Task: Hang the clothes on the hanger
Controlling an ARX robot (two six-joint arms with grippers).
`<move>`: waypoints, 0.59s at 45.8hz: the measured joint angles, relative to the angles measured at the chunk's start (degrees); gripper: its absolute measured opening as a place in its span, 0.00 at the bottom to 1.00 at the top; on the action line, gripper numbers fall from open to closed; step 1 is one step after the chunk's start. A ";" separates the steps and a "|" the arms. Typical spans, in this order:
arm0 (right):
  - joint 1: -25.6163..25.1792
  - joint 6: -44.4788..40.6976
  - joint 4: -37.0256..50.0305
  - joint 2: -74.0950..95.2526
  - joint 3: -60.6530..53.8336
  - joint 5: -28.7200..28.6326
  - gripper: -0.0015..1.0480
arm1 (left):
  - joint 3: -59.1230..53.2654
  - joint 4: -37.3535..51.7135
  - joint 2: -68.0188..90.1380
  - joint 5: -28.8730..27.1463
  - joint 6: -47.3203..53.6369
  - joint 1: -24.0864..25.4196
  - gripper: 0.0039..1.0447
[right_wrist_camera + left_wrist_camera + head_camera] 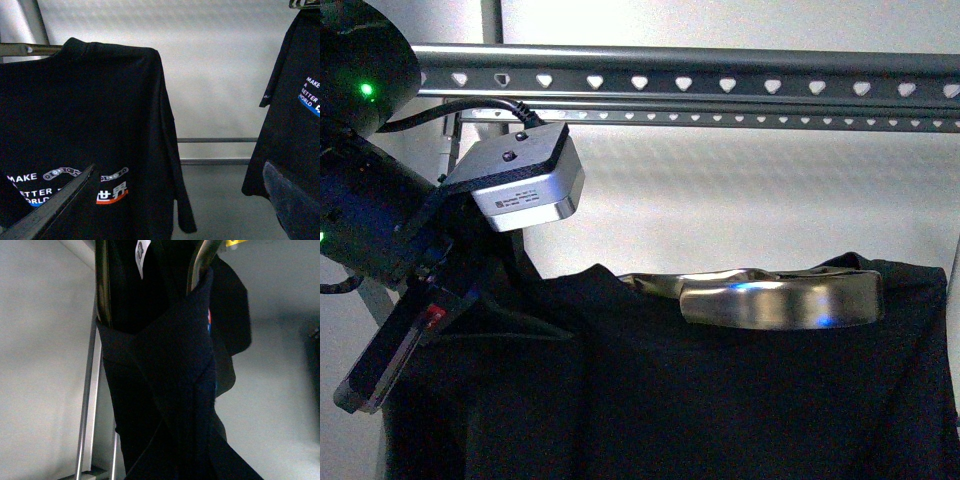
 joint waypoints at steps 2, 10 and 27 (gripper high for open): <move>0.00 0.02 0.00 0.00 0.00 0.00 0.93 | 0.00 0.00 0.00 -0.02 0.00 0.00 0.04; -5.92 6.14 0.92 5.25 1.36 -17.84 0.93 | 0.00 0.00 0.00 -0.04 0.00 0.02 0.04; -16.63 -49.18 -2.12 54.93 30.77 -51.36 0.93 | 0.00 0.00 0.00 -0.37 -0.04 0.11 0.04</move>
